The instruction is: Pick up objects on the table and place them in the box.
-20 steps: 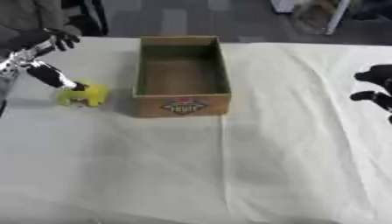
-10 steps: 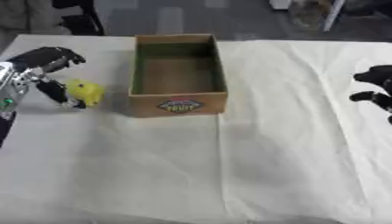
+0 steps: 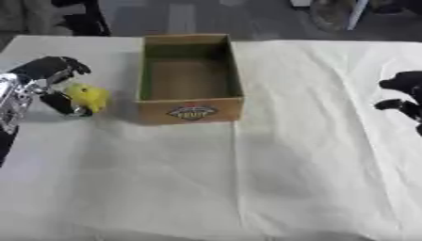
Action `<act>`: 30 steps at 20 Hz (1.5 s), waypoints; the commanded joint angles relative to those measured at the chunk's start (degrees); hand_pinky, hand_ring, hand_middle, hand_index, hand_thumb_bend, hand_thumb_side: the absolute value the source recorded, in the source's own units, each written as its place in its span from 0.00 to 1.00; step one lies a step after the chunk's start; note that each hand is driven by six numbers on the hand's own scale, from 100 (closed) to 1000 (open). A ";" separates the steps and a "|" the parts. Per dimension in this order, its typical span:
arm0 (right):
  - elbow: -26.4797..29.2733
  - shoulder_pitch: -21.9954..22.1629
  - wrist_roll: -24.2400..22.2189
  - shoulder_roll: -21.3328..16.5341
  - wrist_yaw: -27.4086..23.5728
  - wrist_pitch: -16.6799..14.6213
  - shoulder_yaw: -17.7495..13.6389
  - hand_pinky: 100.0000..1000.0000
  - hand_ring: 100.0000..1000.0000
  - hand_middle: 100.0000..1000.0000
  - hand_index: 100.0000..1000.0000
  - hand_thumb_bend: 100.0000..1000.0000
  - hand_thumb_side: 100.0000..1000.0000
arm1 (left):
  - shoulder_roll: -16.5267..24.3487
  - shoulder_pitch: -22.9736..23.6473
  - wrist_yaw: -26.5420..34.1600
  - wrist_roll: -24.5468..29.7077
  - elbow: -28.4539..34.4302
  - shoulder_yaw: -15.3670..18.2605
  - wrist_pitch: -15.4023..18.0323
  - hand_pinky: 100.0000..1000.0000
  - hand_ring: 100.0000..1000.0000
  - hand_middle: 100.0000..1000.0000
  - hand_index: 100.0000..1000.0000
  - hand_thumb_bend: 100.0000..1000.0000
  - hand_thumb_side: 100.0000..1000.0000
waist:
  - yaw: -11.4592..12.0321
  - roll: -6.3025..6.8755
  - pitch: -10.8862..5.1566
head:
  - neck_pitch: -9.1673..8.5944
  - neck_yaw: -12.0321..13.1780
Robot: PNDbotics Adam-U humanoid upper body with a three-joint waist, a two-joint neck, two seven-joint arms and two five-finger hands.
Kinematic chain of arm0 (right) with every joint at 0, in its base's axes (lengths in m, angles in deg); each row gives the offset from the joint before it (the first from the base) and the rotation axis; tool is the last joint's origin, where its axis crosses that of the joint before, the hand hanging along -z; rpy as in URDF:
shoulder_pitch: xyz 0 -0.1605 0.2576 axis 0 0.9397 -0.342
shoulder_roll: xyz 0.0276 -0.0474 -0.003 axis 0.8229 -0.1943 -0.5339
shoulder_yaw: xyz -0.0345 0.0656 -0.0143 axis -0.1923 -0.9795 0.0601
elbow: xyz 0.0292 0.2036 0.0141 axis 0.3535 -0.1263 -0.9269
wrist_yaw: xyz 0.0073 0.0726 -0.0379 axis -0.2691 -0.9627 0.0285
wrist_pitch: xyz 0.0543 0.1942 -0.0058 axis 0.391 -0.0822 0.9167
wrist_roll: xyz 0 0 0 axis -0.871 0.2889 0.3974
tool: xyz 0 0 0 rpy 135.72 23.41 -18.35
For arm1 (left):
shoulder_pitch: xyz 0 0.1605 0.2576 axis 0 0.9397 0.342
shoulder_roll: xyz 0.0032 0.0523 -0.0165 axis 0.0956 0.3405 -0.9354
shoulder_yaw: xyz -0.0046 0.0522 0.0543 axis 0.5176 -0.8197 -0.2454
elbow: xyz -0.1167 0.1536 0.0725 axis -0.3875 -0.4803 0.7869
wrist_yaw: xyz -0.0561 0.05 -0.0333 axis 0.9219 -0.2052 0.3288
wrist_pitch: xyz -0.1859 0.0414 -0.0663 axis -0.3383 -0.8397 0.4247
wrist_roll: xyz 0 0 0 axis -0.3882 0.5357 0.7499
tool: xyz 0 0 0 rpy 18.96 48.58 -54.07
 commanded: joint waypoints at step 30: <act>0.36 -0.65 -0.31 -0.64 0.19 -0.07 -0.37 0.58 0.78 0.61 0.69 0.00 0.58 | 0.92 -5.33 6.25 1.72 11.31 -1.39 1.68 0.60 0.42 0.36 0.61 0.00 0.12 | 0.29 -0.02 -1.32 | 0.36 0.31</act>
